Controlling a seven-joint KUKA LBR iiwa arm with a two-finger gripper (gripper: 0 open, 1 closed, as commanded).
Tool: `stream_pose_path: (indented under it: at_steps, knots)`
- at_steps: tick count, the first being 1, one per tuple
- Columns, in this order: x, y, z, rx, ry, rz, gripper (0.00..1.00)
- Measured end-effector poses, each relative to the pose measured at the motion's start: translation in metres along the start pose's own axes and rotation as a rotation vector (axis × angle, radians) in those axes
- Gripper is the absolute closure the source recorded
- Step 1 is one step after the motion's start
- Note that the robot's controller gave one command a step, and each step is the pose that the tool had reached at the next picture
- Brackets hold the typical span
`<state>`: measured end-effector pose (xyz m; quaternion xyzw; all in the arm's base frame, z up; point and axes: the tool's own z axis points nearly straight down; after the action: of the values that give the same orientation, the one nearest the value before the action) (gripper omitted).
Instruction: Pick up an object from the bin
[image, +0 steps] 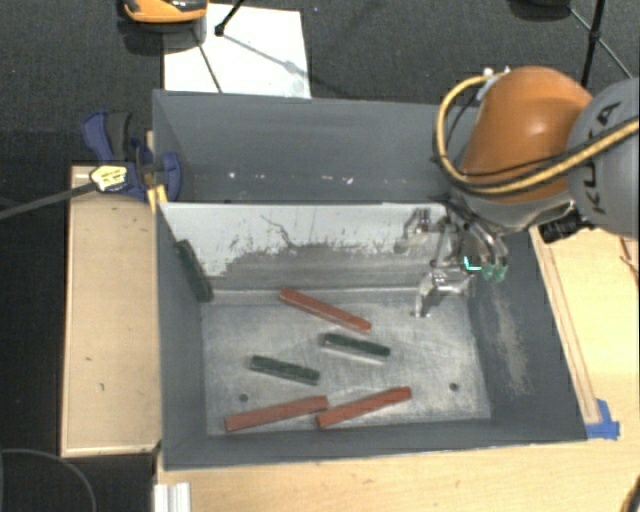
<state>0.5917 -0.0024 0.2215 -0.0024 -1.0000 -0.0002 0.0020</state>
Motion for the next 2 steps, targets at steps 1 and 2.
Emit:
stream_pose_path:
  at_steps: [1, 2]
  knots:
    - [-0.002, 0.000, -0.004, 0.000, -0.008, 0.000, 0.00]
    - [0.019, 0.015, 0.055, 0.000, -0.012, -0.008, 0.00]
